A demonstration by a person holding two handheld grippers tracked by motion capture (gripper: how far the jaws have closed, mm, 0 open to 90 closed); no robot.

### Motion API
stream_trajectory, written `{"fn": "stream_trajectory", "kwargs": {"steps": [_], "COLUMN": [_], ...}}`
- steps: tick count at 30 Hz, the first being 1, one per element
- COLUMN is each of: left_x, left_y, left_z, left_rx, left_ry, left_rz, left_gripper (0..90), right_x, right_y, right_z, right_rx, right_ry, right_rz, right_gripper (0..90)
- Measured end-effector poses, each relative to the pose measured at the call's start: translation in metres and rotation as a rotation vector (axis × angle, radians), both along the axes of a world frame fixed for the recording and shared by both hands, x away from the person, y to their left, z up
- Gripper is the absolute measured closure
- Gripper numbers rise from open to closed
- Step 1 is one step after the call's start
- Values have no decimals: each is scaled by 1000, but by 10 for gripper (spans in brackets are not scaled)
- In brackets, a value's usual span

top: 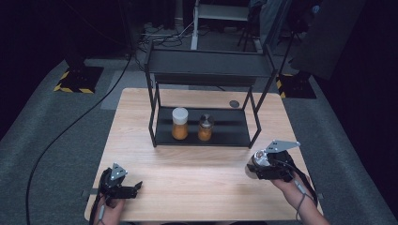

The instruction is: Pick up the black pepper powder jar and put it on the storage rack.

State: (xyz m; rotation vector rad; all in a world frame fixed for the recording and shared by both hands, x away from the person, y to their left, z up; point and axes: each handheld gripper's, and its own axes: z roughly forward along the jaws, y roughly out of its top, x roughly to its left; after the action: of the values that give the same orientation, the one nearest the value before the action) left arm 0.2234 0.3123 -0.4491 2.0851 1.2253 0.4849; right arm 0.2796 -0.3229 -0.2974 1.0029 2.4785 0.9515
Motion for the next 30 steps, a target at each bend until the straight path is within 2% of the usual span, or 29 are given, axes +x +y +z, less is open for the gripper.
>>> {"fn": "stream_trajectory", "kwargs": {"steps": [9, 30], "left_x": [0, 0], "left_y": [-1, -1], "left_z": [0, 0], "left_rx": [1, 1], "left_ry": [1, 2], "left_rz": [5, 5], "left_gripper": [53, 52], "right_x": [21, 69], "right_y": [5, 14], "right_z": [12, 26], "right_rx": [-2, 11], "right_ry": [-10, -15], "right_rz": [-1, -17], "right_gripper": [316, 316]}}
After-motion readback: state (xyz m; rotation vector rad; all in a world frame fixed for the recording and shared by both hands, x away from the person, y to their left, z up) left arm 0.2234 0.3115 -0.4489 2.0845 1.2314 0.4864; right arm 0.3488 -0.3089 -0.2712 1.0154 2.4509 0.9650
